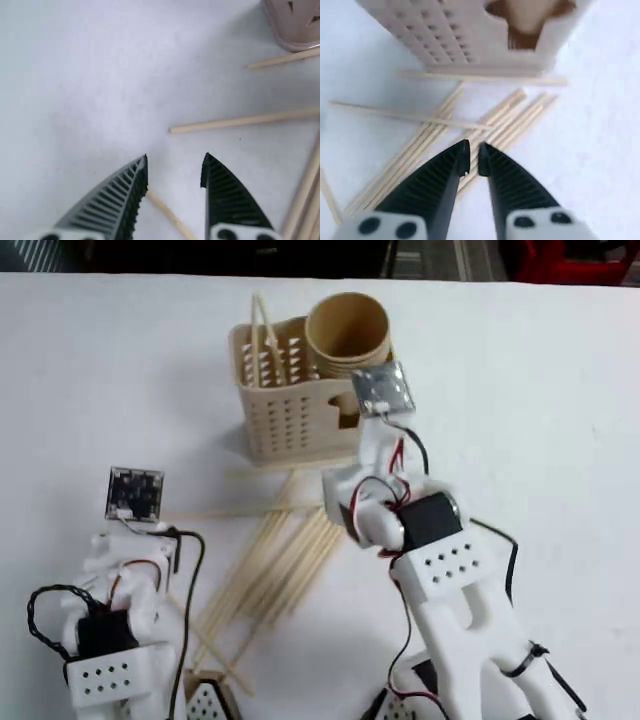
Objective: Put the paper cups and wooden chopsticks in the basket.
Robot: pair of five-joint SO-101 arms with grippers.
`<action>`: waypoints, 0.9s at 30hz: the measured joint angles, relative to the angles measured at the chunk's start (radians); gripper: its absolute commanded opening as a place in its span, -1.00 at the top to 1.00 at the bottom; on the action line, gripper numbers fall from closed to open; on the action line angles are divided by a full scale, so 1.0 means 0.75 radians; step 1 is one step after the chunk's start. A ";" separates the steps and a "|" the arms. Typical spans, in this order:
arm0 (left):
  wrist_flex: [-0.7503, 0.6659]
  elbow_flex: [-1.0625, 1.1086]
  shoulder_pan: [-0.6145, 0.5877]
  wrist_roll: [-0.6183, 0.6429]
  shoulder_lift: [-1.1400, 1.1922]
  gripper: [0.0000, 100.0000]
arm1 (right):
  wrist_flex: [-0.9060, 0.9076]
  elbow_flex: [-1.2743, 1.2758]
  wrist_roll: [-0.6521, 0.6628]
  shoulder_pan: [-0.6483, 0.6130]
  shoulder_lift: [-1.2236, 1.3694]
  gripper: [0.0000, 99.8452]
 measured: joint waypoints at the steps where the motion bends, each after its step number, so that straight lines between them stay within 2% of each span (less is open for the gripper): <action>1: 0.000 0.000 0.000 0.000 0.000 0.64 | 0.000 0.027 -0.037 0.002 0.010 0.70; 8: 0.000 0.000 0.000 0.000 0.000 0.64 | -0.055 0.055 -0.270 0.006 0.317 0.72; 16: 0.000 0.000 0.000 0.000 0.000 0.64 | -0.209 0.049 -0.440 0.006 0.689 0.72; 27: 0.000 0.000 0.000 0.000 0.000 0.64 | -0.217 -0.184 -0.499 0.127 1.052 0.72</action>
